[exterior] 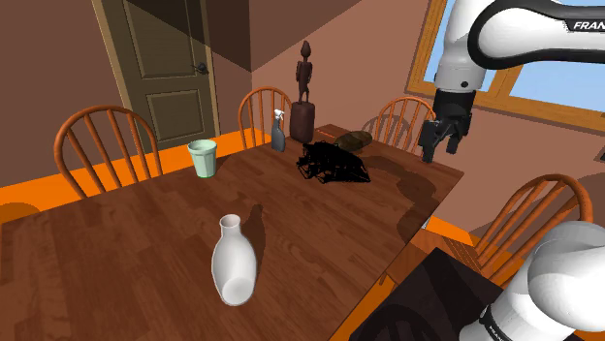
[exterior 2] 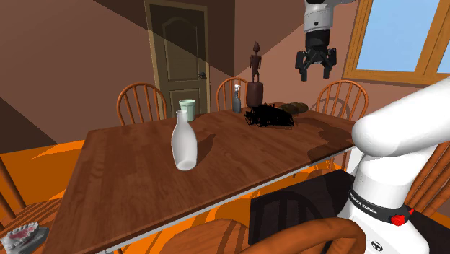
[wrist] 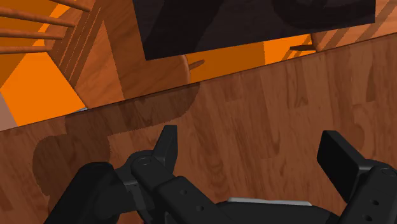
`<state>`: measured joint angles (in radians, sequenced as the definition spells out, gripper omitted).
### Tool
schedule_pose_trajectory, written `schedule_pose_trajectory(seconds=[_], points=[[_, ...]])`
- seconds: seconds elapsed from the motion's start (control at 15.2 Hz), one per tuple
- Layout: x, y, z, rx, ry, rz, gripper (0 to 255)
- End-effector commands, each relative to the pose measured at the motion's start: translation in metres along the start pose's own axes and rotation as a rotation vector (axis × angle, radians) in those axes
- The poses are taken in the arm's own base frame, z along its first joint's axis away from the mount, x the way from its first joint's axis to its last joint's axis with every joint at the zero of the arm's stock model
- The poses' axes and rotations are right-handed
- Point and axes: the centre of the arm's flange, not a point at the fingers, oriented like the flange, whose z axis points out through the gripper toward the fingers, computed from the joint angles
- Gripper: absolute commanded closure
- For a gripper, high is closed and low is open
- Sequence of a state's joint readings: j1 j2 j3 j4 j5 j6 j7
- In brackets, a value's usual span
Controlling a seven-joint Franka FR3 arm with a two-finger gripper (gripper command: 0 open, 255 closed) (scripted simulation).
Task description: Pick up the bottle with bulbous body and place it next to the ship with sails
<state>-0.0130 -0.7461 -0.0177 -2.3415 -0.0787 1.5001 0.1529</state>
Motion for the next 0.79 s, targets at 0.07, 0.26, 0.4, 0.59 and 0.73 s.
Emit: schedule_pose_trajectory(seconds=[0.07,0.26,0.4,0.59,0.73], points=[[0.004,-0.012,0.002,0.002,0.001,-0.001,0],[0.014,-0.049,0.009,0.008,0.003,-0.003,0],[0.021,-0.073,0.013,0.013,0.005,-0.005,0],[0.031,-0.11,0.019,0.019,0.007,-0.007,0],[0.038,-0.134,0.023,0.023,0.009,-0.009,0]])
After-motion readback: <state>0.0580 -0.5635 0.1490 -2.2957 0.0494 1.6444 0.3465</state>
